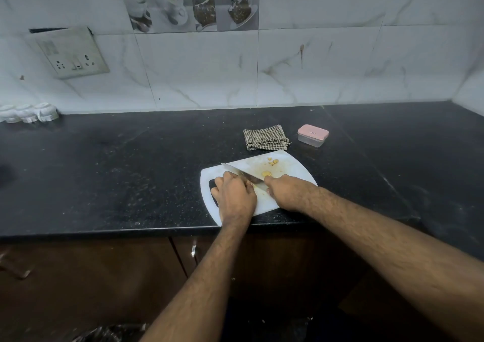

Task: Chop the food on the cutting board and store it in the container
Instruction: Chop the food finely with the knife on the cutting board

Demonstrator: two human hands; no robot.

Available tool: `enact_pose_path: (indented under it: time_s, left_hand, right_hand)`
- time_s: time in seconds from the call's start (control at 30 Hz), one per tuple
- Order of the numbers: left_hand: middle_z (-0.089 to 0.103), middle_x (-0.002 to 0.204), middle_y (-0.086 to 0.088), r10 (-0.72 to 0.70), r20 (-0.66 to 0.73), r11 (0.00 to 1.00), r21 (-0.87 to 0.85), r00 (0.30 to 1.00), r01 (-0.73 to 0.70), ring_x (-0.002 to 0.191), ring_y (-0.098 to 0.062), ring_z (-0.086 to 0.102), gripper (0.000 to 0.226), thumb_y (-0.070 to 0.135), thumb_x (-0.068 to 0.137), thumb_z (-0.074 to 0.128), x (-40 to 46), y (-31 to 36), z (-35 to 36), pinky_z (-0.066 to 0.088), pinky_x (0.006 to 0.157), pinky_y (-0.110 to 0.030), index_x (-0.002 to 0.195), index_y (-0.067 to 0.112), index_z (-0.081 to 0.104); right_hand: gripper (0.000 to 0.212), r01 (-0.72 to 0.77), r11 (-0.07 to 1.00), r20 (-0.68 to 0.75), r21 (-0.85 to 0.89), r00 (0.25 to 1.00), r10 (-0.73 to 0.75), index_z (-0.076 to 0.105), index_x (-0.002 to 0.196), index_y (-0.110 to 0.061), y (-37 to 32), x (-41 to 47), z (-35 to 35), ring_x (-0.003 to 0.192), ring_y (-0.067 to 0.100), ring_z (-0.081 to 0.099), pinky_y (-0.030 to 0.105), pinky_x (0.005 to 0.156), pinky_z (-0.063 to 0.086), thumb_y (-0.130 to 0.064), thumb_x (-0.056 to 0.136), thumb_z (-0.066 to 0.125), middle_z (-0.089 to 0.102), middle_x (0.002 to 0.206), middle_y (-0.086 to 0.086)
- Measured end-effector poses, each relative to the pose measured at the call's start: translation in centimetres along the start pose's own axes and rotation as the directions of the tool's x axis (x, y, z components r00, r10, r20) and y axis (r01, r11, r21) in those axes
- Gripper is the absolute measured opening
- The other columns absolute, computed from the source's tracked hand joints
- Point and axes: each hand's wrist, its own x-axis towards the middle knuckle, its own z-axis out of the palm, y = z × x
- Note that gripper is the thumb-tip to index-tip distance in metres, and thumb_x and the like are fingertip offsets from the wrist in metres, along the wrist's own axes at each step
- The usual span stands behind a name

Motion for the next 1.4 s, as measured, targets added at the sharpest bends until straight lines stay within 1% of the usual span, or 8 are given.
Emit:
enact_pose_path:
  time_s: [0.2,0.37,0.43,0.6,0.77,1.07,1.3,1.4]
  left_hand:
    - [0.055,0.115,0.000,-0.004,-0.007,1.000,-0.001,1.000,0.004,0.101,-0.012,0.027,0.022,0.030,0.101,0.055,-0.2,-0.1,0.1,0.030,0.096,-0.037,0.102,0.019,0.074]
    - [0.055,0.115,0.000,-0.013,-0.020,1.000,-0.014,1.000,0.013,0.104,-0.015,0.034,0.021,0.029,0.101,0.055,-0.1,-0.1,0.1,0.033,0.098,-0.039,0.101,0.019,0.074]
    - [0.056,0.115,0.001,-0.019,-0.016,0.999,-0.029,1.000,0.018,0.103,-0.012,0.030,0.019,0.029,0.100,0.057,-0.1,-0.1,0.0,0.031,0.097,-0.037,0.101,0.020,0.074]
    - [0.057,0.114,0.002,-0.035,-0.035,0.999,-0.041,0.999,0.034,0.108,-0.016,0.037,0.018,0.030,0.100,0.059,-0.2,0.1,0.1,0.031,0.097,-0.037,0.099,0.019,0.074]
    - [0.056,0.111,0.003,-0.052,-0.032,0.997,-0.051,0.998,0.050,0.101,-0.011,0.029,0.016,0.029,0.099,0.059,-0.1,-0.1,0.2,0.030,0.095,-0.036,0.097,0.020,0.073]
    - [0.055,0.112,0.000,-0.028,-0.021,0.999,-0.019,0.999,0.027,0.099,-0.012,0.028,0.020,0.027,0.101,0.054,0.0,0.0,0.1,0.029,0.093,-0.036,0.100,0.016,0.071]
    - [0.055,0.115,-0.001,-0.028,-0.028,1.000,-0.013,0.999,0.028,0.110,-0.019,0.038,0.019,0.027,0.101,0.056,-0.3,0.0,-0.1,0.029,0.095,-0.037,0.104,0.017,0.072]
    - [0.056,0.118,0.000,-0.034,-0.030,0.999,-0.017,0.999,0.033,0.112,-0.019,0.039,0.018,0.027,0.101,0.058,-0.3,0.0,0.0,0.030,0.097,-0.037,0.104,0.018,0.073]
  right_hand:
    - [0.024,0.003,1.000,-0.032,0.010,0.999,-0.003,0.046,0.128,-0.019,0.0,-0.2,0.4,0.086,0.017,0.058,0.038,0.077,0.051,-0.026,0.107,0.035,0.055,0.090,0.001]
    - [0.022,-0.003,1.000,-0.046,0.013,0.999,0.004,0.046,0.125,-0.020,0.0,-0.2,0.3,0.085,0.019,0.059,0.041,0.079,0.053,-0.023,0.106,0.035,0.057,0.092,0.003]
    - [0.021,0.007,1.000,-0.046,0.029,0.999,-0.005,0.045,0.124,-0.020,0.1,-0.3,0.3,0.084,0.018,0.058,0.040,0.077,0.052,-0.026,0.107,0.034,0.057,0.090,0.002]
    - [0.022,0.032,0.997,-0.086,0.077,0.996,-0.025,0.045,0.121,-0.021,0.7,-0.7,0.7,0.080,0.016,0.057,0.041,0.074,0.051,-0.033,0.108,0.032,0.058,0.087,0.001]
    - [0.024,0.039,0.998,-0.058,0.039,0.998,-0.036,0.045,0.121,-0.020,0.3,-0.5,0.3,0.085,0.018,0.056,0.040,0.077,0.050,-0.035,0.108,0.032,0.053,0.085,-0.002]
    - [0.024,0.049,0.999,0.034,0.021,0.998,-0.049,0.044,0.124,-0.018,0.1,0.0,-0.5,0.083,0.017,0.053,0.039,0.077,0.046,-0.032,0.109,0.033,0.049,0.084,-0.001]
    - [0.023,0.043,0.998,-0.014,0.050,0.999,-0.043,0.046,0.123,-0.017,0.4,0.2,0.2,0.085,0.020,0.056,0.038,0.073,0.044,-0.028,0.108,0.034,0.051,0.084,0.000]
    - [0.026,0.030,0.990,-0.041,0.134,0.999,-0.025,0.044,0.127,-0.015,0.9,0.0,0.4,0.084,0.020,0.056,0.038,0.074,0.045,-0.029,0.108,0.033,0.054,0.087,0.002]
